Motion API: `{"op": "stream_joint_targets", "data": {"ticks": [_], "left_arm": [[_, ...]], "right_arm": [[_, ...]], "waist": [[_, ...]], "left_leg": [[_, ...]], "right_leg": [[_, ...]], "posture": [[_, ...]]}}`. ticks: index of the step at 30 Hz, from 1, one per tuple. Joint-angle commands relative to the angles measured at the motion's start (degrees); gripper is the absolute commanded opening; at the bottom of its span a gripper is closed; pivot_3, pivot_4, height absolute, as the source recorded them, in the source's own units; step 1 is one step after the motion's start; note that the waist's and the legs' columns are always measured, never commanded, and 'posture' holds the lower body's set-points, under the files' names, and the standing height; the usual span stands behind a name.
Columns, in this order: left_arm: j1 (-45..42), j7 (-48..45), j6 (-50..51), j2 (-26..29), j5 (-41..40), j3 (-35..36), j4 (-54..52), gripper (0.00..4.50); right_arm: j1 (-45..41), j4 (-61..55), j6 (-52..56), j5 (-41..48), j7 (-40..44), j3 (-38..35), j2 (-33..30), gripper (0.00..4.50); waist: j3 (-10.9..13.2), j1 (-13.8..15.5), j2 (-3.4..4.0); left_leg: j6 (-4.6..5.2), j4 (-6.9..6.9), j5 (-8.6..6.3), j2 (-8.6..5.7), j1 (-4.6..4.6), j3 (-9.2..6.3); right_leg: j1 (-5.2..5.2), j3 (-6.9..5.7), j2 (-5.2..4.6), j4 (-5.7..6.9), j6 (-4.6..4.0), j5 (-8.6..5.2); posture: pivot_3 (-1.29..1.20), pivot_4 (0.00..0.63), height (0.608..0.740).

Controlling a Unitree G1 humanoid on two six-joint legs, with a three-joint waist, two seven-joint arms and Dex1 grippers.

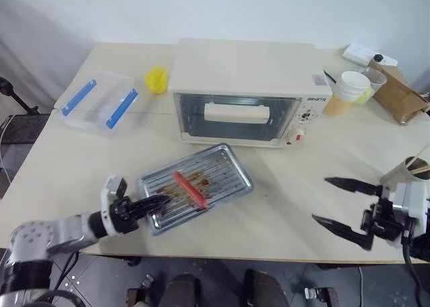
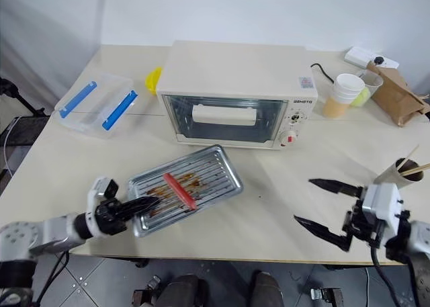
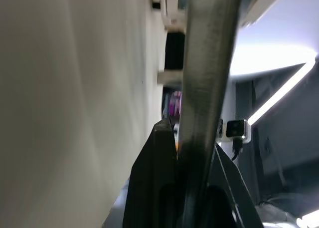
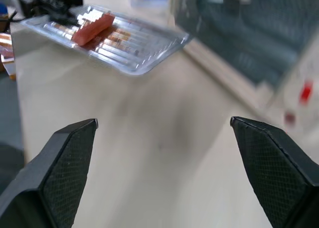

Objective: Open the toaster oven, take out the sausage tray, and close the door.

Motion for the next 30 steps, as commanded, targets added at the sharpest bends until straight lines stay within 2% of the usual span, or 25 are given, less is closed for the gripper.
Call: {"op": "stream_joint_targets", "data": {"ticks": [1,7,11,17,26,30], "left_arm": [[-5.3,-5.3,1.2,-1.8,7.0,-4.8,0.2,0.0],[-15.9,-6.4,5.5,-7.9,15.7,-10.1,5.2,0.0],[-18.4,-7.1,7.2,-10.7,21.6,-11.8,7.1,0.0],[-20.0,-6.0,7.5,-14.1,27.6,-9.9,7.6,0.0],[-19.3,3.9,8.8,-18.8,29.3,0.8,0.6,0.0],[-19.3,6.1,8.8,-16.6,24.9,0.1,-0.6,0.0]], "right_arm": [[4.0,-2.2,-2.5,0.2,-0.1,-4.7,1.5,4.48],[9.8,-5.6,-1.9,1.6,-2.4,-8.6,3.1,4.48],[11.3,-7.2,-2.0,1.7,-3.5,-8.9,3.8,4.48],[12.2,-8.4,-1.7,2.1,-4.3,-9.0,4.1,4.48],[11.8,-8.6,-1.5,2.2,-5.1,-7.6,3.6,4.48],[11.3,-8.2,-1.6,2.2,-5.0,-7.4,3.4,4.48]], "waist": [[0.0,-0.1,0.0],[0.0,0.1,0.01],[0.0,1.2,0.07],[-0.1,2.4,0.22],[-0.1,2.7,0.25],[-0.1,2.3,0.19]], "left_leg": [[0.01,0.0,0.01,0.0,0.01,0.03],[-0.01,0.0,0.11,-0.01,0.03,0.03],[0.01,0.02,0.14,-0.05,0.05,-0.01],[0.11,0.04,0.19,-0.21,0.09,-0.13],[0.15,0.06,0.28,-0.26,0.1,-0.47],[0.09,0.05,0.32,-0.24,0.1,-0.48]], "right_leg": [[0.01,0.02,0.0,-0.04,0.02,0.01],[0.05,0.1,-0.01,-0.06,0.07,0.03],[0.07,0.18,-0.02,-0.08,0.12,0.06],[0.15,0.3,-0.15,-0.12,0.2,0.11],[0.17,0.35,-0.24,-0.13,0.33,0.21],[0.11,0.35,-0.23,-0.13,0.32,0.22]], "posture": [[0.0,0.15,0.74],[0.0,0.15,0.74],[0.0,0.15,0.74],[0.0,0.15,0.74],[0.0,0.15,0.74],[0.0,0.15,0.74]]}}
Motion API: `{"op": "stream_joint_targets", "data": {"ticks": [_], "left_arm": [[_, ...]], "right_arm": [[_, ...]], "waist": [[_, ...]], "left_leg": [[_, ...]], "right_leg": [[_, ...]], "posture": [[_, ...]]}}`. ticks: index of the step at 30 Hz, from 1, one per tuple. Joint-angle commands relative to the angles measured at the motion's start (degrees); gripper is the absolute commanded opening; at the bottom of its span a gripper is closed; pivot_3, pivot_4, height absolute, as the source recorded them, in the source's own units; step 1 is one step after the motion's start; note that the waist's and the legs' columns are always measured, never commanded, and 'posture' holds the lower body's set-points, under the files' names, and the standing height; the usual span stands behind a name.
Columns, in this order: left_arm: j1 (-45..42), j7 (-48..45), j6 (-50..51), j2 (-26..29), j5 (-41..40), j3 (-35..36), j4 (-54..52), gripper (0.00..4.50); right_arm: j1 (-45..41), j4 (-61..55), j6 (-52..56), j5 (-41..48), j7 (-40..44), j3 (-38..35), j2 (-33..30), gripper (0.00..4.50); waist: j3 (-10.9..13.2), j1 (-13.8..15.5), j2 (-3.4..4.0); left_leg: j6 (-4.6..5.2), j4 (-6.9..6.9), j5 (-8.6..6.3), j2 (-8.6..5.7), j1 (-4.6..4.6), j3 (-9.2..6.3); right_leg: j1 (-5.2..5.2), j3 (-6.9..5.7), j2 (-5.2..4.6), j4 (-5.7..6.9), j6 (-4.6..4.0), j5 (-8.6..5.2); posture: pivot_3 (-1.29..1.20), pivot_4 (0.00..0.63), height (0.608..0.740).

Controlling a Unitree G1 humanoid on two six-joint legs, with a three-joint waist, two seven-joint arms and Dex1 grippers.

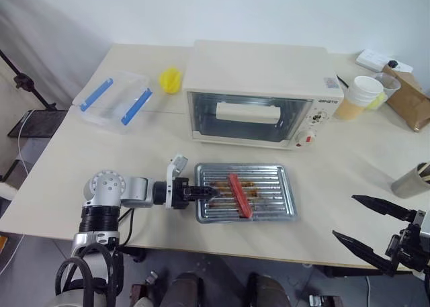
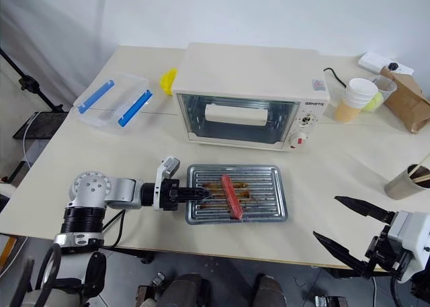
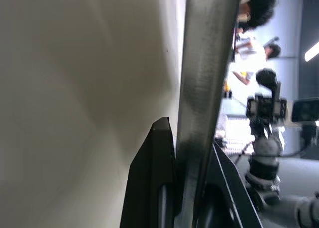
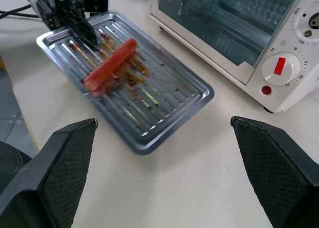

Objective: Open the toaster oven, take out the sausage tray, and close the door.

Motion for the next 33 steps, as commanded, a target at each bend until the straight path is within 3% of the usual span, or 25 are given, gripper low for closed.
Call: {"op": "stream_joint_targets", "data": {"ticks": [1,6,13,17,21,28,33], "left_arm": [[0.3,2.3,-0.6,2.2,-3.4,-0.3,-1.5,0.0],[0.5,5.1,-0.6,3.6,-3.1,-2.4,-0.6,0.0],[-0.8,9.3,-0.6,3.0,-4.1,-3.8,0.2,2.12],[0.9,5.6,-2.1,4.1,-2.4,-1.8,-8.2,3.22],[5.2,-7.1,-8.5,14.8,1.1,-6.5,-20.9,4.37],[14.2,-29.5,-32.1,29.7,16.1,-9.2,-20.2,4.44],[25.4,-43.7,-61.4,30.4,26.2,-2.7,-16.8,4.44]], "right_arm": [[-0.6,-1.2,-0.2,1.0,-0.1,-0.2,-0.4,4.48],[-1.8,-1.2,-0.1,0.6,-0.2,0.8,-0.3,4.48],[-2.1,-0.7,-0.3,0.5,0.0,1.0,-0.4,4.5],[-2.7,0.1,-1.1,-0.3,0.2,2.1,0.1,4.5],[-3.8,1.1,-1.8,-1.1,0.5,3.9,0.4,4.5],[-5.9,3.3,-2.5,-1.4,2.4,6.1,-0.5,4.5],[-9.9,5.4,-0.9,0.2,4.2,8.0,-2.3,4.5]], "waist": [[0.0,-0.3,-0.02],[0.0,-0.8,-0.03],[0.0,-0.8,-0.04],[0.0,-1.1,-0.05],[0.1,-2.3,-0.1],[0.1,-3.1,-0.12],[0.1,-3.1,-0.03]], "left_leg": [[-0.01,0.0,0.0,0.01,-0.02,0.0],[0.0,-0.03,-0.01,0.0,-0.08,-0.01],[0.0,-0.03,-0.01,-0.01,-0.09,-0.03],[0.0,-0.02,-0.01,0.0,-0.07,-0.02],[-0.09,-0.09,0.0,0.07,-0.07,-0.01],[-0.17,-0.28,-0.02,0.14,-0.05,0.14],[-0.12,-0.41,-0.06,0.2,-0.06,0.29]], "right_leg": [[-0.02,0.0,0.0,0.05,0.0,0.0],[-0.05,-0.02,0.02,0.06,0.0,0.0],[-0.03,-0.04,0.04,0.04,0.0,0.01],[0.0,-0.03,0.04,0.04,0.0,0.01],[-0.1,-0.01,0.11,0.07,-0.03,-0.01],[-0.19,-0.01,0.21,-0.07,-0.12,-0.06],[-0.27,-0.01,0.16,-0.15,-0.19,-0.1]], "posture": [[0.0,0.15,0.74],[0.0,0.15,0.74],[0.0,0.15,0.74],[0.0,0.15,0.74],[0.0,0.15,0.74],[0.0,0.15,0.74],[0.0,0.15,0.74]]}}
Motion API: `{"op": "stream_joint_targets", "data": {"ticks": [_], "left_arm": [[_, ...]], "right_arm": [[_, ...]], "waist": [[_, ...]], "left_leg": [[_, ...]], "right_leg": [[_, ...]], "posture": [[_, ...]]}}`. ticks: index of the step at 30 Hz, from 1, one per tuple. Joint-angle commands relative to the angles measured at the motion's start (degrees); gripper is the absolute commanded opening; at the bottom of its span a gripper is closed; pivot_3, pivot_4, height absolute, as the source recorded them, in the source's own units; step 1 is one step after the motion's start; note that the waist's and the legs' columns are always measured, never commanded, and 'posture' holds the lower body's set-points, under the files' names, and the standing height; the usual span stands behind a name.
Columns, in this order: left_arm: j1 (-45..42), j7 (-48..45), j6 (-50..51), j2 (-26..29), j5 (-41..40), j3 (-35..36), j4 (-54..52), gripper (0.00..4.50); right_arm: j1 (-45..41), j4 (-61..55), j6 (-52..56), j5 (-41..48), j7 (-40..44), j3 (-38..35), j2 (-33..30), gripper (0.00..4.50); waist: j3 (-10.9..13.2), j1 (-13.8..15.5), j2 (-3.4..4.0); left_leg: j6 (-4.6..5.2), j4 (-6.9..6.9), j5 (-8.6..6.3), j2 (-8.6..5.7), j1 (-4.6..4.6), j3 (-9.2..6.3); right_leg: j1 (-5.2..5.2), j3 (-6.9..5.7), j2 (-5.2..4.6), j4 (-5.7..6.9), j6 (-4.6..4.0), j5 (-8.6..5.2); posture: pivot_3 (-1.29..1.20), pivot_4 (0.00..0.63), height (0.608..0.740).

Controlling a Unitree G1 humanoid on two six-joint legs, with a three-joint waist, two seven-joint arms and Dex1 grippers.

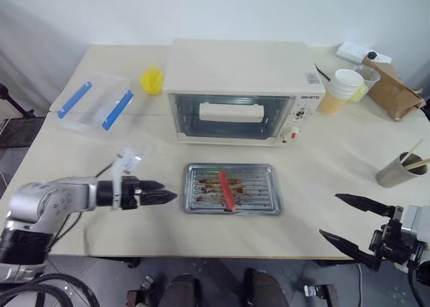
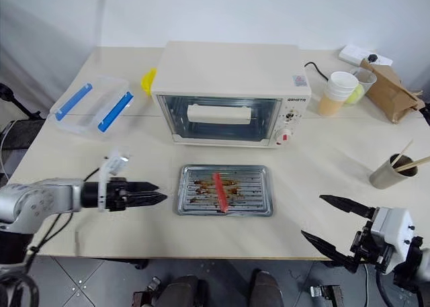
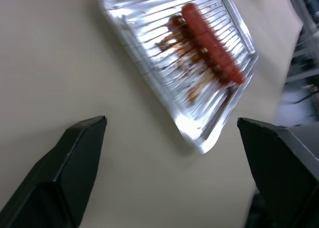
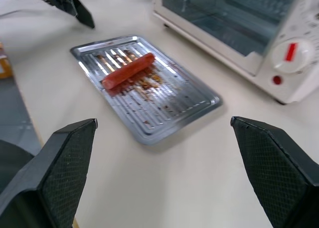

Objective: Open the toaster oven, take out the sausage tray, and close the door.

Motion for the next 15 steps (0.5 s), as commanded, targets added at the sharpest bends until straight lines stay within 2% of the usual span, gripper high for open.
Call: {"op": "stream_joint_targets", "data": {"ticks": [1,6,10,15], "left_arm": [[7.1,-8.8,-20.2,-0.3,6.6,6.5,1.3,4.44],[15.5,-13.9,-37.8,-3.0,9.1,16.3,-0.3,4.44],[19.2,-15.4,-42.3,-3.2,10.3,19.3,-1.1,4.44],[18.2,-13.9,-43.3,-3.9,10.7,19.7,0.1,4.44]], "right_arm": [[-2.6,0.5,1.0,2.5,1.6,0.3,-2.2,4.5],[-6.4,2.3,2.2,3.4,4.6,2.1,-4.6,4.5],[-8.8,2.8,3.3,3.4,5.1,3.2,-5.5,4.5],[-11.8,3.6,4.5,2.7,5.2,4.7,-6.0,4.5]], "waist": [[0.0,-0.1,-0.02],[0.0,0.2,-0.03],[0.0,0.3,-0.03],[0.0,0.2,-0.04]], "left_leg": [[0.03,0.0,-0.02,0.02,0.0,0.02],[0.09,0.01,-0.16,0.41,-0.05,0.1],[0.17,0.04,-0.22,0.41,-0.05,0.11],[0.2,0.08,-0.24,0.43,-0.02,0.22]], "right_leg": [[-0.04,0.0,-0.04,-0.01,0.0,0.0],[-0.11,-0.15,-0.06,0.01,0.0,0.0],[-0.08,-0.24,-0.08,0.03,0.02,0.01],[-0.07,-0.28,-0.07,0.04,0.07,0.04]], "posture": [[0.0,0.15,0.74],[0.0,0.15,0.74],[0.0,0.15,0.74],[0.0,0.15,0.74]]}}
